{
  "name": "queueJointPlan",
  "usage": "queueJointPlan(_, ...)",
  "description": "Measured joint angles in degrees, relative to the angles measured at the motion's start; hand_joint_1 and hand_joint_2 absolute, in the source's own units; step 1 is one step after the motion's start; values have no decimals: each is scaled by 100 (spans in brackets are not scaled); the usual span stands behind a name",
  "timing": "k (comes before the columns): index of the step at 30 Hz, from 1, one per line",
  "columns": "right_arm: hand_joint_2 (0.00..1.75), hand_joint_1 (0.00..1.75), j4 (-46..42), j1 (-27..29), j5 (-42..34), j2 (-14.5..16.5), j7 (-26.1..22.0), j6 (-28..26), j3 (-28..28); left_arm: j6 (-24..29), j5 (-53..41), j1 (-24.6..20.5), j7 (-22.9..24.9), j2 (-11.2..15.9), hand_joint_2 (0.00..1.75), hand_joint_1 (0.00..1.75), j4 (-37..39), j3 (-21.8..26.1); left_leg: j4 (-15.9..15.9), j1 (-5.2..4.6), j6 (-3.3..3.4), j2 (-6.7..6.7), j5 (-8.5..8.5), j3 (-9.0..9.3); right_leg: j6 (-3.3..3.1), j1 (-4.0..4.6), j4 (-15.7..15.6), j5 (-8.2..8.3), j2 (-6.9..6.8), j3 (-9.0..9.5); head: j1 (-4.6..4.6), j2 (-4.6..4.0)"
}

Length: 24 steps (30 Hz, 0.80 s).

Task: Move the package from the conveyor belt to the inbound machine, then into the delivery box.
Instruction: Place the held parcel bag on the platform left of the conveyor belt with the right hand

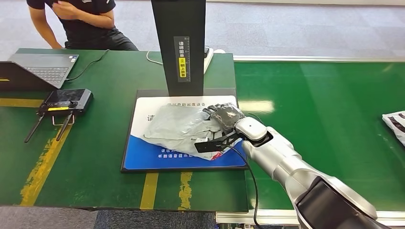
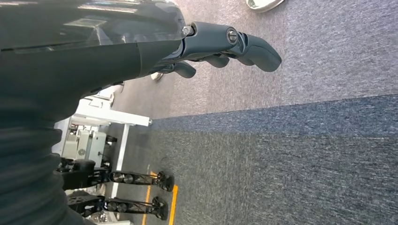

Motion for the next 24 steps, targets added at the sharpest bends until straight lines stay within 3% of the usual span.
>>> queueJointPlan(4, 175, 0, 69, -24, 4, 23, 52, 2, 0, -3, -1, -1, 0, 10, 175, 0, 6, 1, 0, 0, 0, 0, 0, 0, 0, 0, 0, 0, 0, 0, -1, 0)
queueJointPlan(7, 175, 0, 110, -30, 39, 28, 472, -75, -38, -2, -6, -4, 14, 11, 175, 0, 14, 1, 0, 0, 0, 0, 0, 0, 0, -1, -1, 0, 0, -1, -1, 0)
queueJointPlan(10, 175, 0, 147, -23, 95, 12, 1021, -460, -188, 21, -35, -6, 63, 11, 175, 0, 19, 1, 1, 0, 0, 0, 0, 0, 0, -1, -1, 0, 0, -2, -1, 0)
queueJointPlan(13, 175, 0, 180, -13, 90, -28, 1252, -993, -456, 37, -84, -17, 116, 11, 175, 0, 20, 1, 1, -1, 0, 0, 0, -1, 1, -1, -1, 0, 0, -3, 0, 0)
queueJointPlan(17, 175, 0, 193, -5, -83, -72, 1207, -1498, -915, 55, -107, -50, 159, 11, 175, 0, 22, -1, 1, -1, 0, 3, 0, -1, 1, -2, -1, 1, 3, -4, 1, 0)
queueJointPlan(24, 175, 0, 125, 49, -893, -73, 586, -1975, -1694, 84, -108, -83, 162, 11, 175, 0, 24, -10, 1, -1, 0, 3, 0, -3, 0, 1, 0, 0, 3, -6, 1, 0)
